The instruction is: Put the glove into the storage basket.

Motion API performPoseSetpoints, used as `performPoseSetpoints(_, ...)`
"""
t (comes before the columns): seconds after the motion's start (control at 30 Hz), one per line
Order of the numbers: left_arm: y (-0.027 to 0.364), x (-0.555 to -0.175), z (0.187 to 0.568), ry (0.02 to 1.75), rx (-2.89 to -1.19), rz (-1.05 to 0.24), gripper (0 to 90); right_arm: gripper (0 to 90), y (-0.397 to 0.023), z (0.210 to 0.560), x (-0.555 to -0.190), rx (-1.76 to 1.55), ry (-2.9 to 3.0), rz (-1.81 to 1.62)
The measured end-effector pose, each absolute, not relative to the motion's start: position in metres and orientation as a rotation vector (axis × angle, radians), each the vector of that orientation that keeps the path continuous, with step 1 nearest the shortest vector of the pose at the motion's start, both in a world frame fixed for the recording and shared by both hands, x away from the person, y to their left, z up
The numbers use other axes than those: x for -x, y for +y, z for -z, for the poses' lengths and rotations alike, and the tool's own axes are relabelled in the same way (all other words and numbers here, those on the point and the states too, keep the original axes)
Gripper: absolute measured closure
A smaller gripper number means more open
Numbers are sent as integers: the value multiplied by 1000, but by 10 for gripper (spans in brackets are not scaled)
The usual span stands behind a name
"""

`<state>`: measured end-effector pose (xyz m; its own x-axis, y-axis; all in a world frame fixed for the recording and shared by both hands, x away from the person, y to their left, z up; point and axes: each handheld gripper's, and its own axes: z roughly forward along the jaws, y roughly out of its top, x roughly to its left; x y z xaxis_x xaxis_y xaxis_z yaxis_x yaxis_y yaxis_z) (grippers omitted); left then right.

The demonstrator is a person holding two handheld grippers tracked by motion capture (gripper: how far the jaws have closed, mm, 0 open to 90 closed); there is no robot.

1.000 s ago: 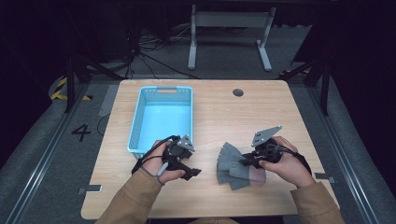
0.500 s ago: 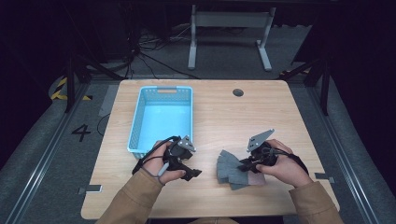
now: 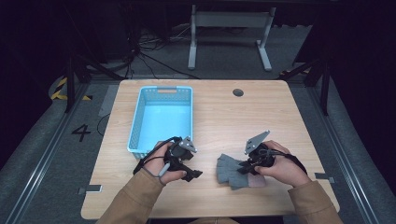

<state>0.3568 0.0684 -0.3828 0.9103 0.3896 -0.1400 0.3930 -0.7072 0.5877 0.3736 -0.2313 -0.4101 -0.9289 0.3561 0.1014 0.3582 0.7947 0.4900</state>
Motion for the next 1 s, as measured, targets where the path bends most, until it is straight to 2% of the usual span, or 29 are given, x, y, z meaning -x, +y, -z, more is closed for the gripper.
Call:
performPoseSetpoints(0.53, 68, -357, 384, 547, -2434, 7, 304, 768, -228, 414, -374, 568, -2996, 771)
performPoseSetpoints(0.63, 67, -357, 384, 549, -2434, 8, 304, 744, -227, 414, -374, 569, -2997, 773)
performPoseSetpoints(0.7, 67, -357, 384, 553, -2436, 15, 305, 674, -228, 415, -375, 572, -3014, 791)
performPoseSetpoints(0.8, 65, -358, 385, 545, -2443, 31, 327, 633, -231, 413, -375, 590, -3027, 825)
performPoseSetpoints(1.0, 56, -359, 388, 509, -2453, 45, 371, 636, -242, 405, -371, 635, -3050, 862)
